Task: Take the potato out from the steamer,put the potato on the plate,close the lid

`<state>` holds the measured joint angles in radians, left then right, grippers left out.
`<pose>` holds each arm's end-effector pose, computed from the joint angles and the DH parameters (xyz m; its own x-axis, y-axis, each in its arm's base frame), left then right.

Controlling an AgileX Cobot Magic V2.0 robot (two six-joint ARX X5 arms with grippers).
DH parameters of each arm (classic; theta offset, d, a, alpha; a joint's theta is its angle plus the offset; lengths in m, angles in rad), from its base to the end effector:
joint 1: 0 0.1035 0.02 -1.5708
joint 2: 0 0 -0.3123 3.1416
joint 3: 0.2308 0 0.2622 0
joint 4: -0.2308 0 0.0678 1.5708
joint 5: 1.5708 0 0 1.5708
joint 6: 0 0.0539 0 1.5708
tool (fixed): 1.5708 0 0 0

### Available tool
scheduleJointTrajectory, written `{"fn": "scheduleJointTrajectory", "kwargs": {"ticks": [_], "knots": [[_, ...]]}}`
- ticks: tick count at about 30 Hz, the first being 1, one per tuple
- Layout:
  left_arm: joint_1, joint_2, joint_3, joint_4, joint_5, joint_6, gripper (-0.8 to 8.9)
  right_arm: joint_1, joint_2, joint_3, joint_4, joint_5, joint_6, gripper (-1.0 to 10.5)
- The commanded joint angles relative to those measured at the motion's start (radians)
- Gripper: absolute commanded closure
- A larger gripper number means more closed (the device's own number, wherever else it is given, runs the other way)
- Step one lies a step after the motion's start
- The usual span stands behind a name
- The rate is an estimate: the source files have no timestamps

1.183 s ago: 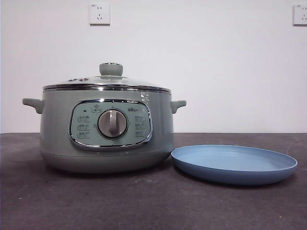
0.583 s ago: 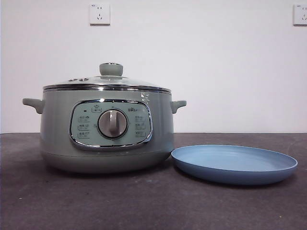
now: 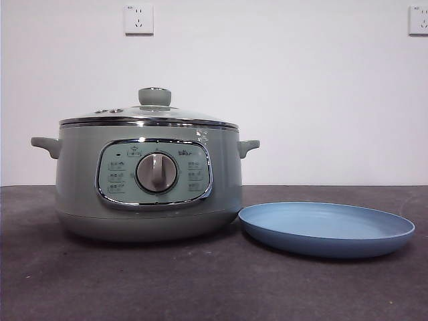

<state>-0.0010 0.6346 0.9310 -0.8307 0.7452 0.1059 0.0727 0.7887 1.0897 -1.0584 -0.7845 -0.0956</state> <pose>0.0875 -0.0366 0.3659 0.6318 -0.6788 -0.3743 0.6349 0.7302 -0.2524 0.0998 0.0454 0.3852 0.4616 0.7420 -0.4862 -0.6262 0.6608 0.4138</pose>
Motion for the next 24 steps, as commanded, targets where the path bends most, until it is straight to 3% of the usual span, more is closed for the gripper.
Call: {"fn": "scheduleJointTrajectory", "kwargs": {"ticks": [1,14,18,24], "knots": [[-0.002,0.025,0.007,0.034,-0.023,-0.031,1.84,0.002,0.003,0.000,0.010,0.001,-0.002,2.9],[-0.164,0.293,0.017,0.298,-0.163,-0.031,1.85,0.002,0.037,0.000,0.015,0.001,-0.002,2.9],[-0.214,0.407,0.066,0.364,-0.245,-0.024,1.85,0.002,0.045,0.000,0.018,0.001,-0.002,2.9],[-0.270,0.589,0.170,0.428,-0.279,-0.008,1.85,0.002,0.050,0.000,0.018,0.001,-0.002,2.9]]}}
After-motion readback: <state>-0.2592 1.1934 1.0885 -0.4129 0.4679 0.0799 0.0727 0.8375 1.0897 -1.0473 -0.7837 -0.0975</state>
